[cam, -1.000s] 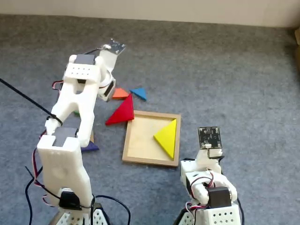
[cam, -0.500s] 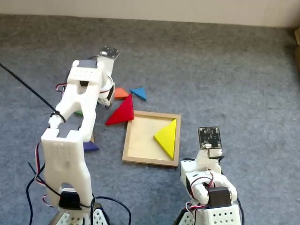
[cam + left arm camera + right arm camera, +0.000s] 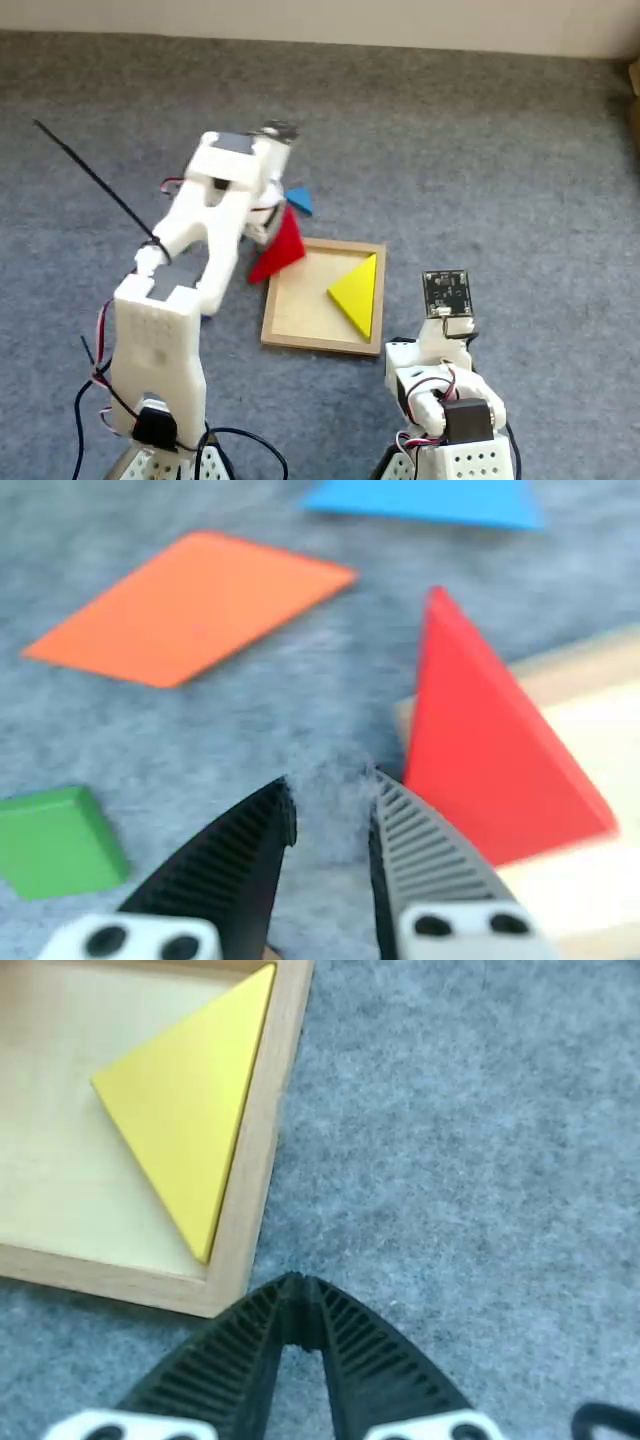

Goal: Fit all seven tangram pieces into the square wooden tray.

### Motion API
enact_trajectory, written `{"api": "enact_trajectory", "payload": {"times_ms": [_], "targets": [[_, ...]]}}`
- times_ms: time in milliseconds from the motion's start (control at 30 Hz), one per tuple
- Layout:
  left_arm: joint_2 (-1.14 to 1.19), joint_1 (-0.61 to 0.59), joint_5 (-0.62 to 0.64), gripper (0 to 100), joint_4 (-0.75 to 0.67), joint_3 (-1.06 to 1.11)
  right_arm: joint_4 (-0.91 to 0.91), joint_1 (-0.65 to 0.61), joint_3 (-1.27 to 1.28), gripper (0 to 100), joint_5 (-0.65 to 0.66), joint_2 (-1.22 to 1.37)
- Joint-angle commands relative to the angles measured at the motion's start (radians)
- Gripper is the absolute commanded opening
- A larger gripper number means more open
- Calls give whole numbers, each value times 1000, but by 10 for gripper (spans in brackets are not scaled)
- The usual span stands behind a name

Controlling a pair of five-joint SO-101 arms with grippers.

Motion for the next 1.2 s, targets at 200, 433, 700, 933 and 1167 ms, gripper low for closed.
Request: {"api": "enact_trajectory", "payload": {"times_ms": [200, 433, 700, 933, 1167], "targets": [[-170, 191, 14, 126, 84, -25, 7, 8, 150, 15, -5, -16], [-189, 186, 14, 126, 94, -25, 7, 8, 150, 15, -5, -16], [-248, 156, 15, 126, 87, -28, 7, 8, 150, 15, -5, -16], [-163, 131, 15, 126, -110, -12, 7, 8, 150, 15, -5, -16], [-56, 168, 15, 126, -166, -13, 7, 8, 150, 15, -5, -16]]}}
